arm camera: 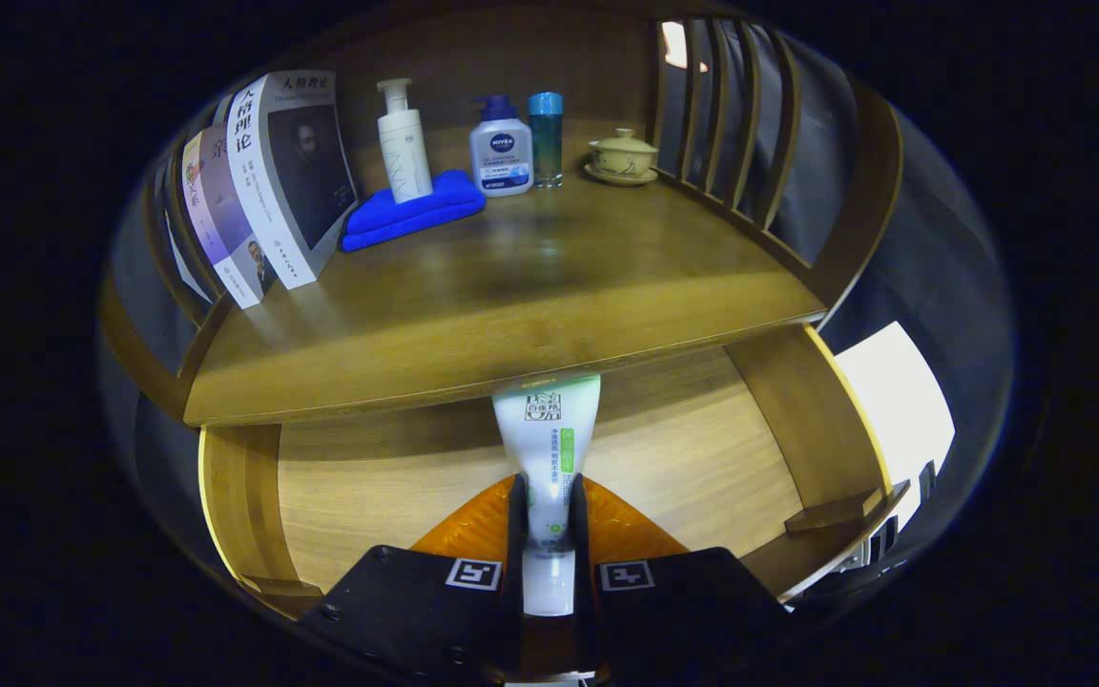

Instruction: Pull open the drawer, take out the items inside it, and place them on the countertop above the cabinet.

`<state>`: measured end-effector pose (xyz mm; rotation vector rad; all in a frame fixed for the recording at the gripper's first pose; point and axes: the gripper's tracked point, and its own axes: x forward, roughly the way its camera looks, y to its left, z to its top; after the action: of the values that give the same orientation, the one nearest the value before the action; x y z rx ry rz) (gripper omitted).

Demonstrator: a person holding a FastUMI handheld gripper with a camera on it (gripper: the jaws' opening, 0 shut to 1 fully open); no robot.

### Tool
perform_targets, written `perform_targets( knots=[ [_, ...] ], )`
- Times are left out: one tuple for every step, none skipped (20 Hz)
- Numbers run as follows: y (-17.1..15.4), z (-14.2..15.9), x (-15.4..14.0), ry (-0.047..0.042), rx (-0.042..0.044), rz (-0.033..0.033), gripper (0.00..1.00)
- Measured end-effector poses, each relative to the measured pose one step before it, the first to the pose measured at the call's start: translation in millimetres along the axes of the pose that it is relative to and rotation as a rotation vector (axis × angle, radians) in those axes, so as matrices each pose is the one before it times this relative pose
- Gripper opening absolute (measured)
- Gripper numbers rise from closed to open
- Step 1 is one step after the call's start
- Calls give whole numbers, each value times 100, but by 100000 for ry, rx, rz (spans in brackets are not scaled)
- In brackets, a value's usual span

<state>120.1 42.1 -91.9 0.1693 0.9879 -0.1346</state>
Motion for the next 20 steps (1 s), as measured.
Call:
perform_targets(
  knots=[
    [-331,-227,-244,-181,886,-591,23],
    [-254,-192,-260,-369,121,-645,23],
    [-443,-149,-193,153,307,-842,23],
    [-207,26,-277,-669,85,-23,23],
    [-128,46,-232,-503,530,-299,23],
    [-147,81,-321,-293,242,-457,23],
    [-178,161,-358,-939,197,-302,23],
    [-177,405,-421,-1044,682,-342,23],
    [-100,506,-446,-2064,595,-321,23],
    [-58,633,-427,-1913,-510,-45,23],
    [94,632,-205,-2257,-1080,-100,23],
    [210,891,-178,-2101,-942,329,23],
    [375,788,-50,-1663,-262,1099,24],
    [333,765,12,-1419,-162,764,23],
    [288,891,262,-1320,-555,694,23],
    [212,812,124,-1014,-1087,226,23],
    [91,723,493,-912,-857,-456,23],
    [289,971,359,-1144,-2229,78,23],
    [262,767,641,-976,-2207,77,23],
    [384,1360,483,-2048,-1956,918,23]
  ],
)
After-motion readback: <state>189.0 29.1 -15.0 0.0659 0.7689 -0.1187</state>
